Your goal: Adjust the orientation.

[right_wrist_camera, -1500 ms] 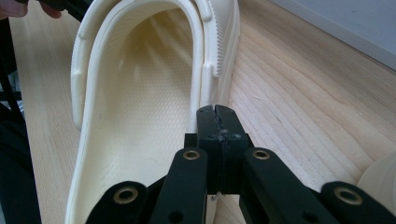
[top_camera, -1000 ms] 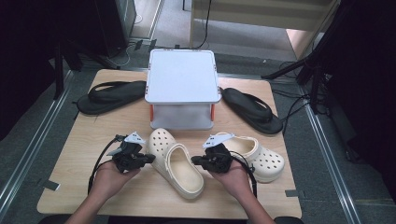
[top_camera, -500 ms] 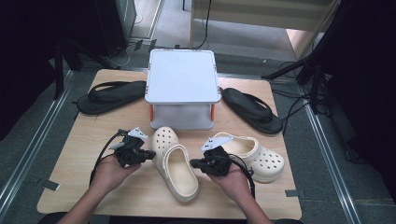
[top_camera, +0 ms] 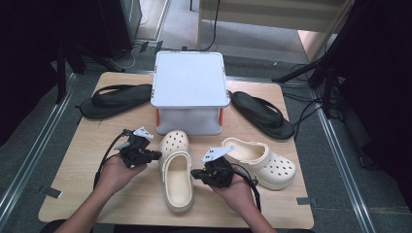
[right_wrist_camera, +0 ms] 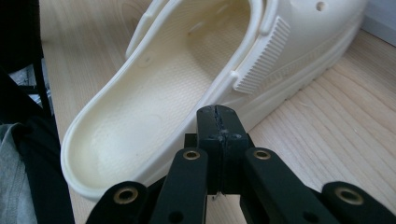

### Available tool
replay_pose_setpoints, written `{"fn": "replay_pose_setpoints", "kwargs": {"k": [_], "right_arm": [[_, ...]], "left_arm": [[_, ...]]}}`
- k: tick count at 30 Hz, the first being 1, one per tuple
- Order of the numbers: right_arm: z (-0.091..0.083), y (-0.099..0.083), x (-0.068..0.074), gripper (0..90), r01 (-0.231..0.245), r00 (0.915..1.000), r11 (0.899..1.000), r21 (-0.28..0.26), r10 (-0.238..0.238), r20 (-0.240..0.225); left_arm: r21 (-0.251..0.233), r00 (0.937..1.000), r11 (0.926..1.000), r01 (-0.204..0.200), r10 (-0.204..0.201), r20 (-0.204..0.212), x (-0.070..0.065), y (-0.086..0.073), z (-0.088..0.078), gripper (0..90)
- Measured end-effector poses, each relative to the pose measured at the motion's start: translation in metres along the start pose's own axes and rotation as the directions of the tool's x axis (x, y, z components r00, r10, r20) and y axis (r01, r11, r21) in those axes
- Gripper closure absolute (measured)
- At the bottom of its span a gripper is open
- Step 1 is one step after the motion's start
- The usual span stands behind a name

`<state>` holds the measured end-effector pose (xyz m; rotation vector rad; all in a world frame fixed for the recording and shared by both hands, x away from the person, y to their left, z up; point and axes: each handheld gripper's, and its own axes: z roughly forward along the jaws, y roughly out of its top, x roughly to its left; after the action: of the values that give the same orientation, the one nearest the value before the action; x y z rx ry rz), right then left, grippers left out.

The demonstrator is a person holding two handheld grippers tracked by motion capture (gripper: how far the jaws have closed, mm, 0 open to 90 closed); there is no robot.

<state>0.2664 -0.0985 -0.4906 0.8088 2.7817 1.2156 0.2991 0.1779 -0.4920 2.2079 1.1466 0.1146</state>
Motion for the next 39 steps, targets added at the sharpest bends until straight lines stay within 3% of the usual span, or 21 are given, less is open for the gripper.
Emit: {"fn": "replay_pose_setpoints", "kwargs": {"k": [15, 20, 26, 29, 39], "right_arm": [[0.002, 0.000, 0.003, 87.7, -0.002, 1.0000, 1.000, -0.008, 0.002, -0.004], [-0.003, -0.001, -0.004, 82.0, -0.002, 1.0000, 1.000, -0.021, 0.002, 0.007], [-0.010, -0.001, -0.007, 79.3, -0.002, 0.9996, 0.999, -0.040, 0.003, 0.029], [-0.015, -0.001, -0.011, 73.9, -0.007, 0.9993, 0.998, -0.059, 0.009, 0.035], [-0.032, -0.002, -0.022, 68.5, -0.037, 0.9957, 0.995, -0.090, 0.044, 0.082]], "left_arm": [[-0.032, 1.0000, 0.9995, 0.005, -0.005, 0.000, 0.005, 0.000, 0.003, 88.2], [-0.022, 0.9995, 0.9993, 0.030, -0.030, 0.003, 0.011, -0.002, 0.002, 74.1], [-0.038, 0.9997, 0.9990, 0.023, -0.022, 0.010, 0.007, -0.001, -0.002, 70.2], [-0.027, 1.0000, 0.9996, 0.003, -0.003, -0.001, 0.008, -0.002, -0.005, 60.3], [-0.043, 0.9992, 0.9989, 0.021, -0.020, 0.035, 0.008, -0.005, -0.019, 47.8]]}}
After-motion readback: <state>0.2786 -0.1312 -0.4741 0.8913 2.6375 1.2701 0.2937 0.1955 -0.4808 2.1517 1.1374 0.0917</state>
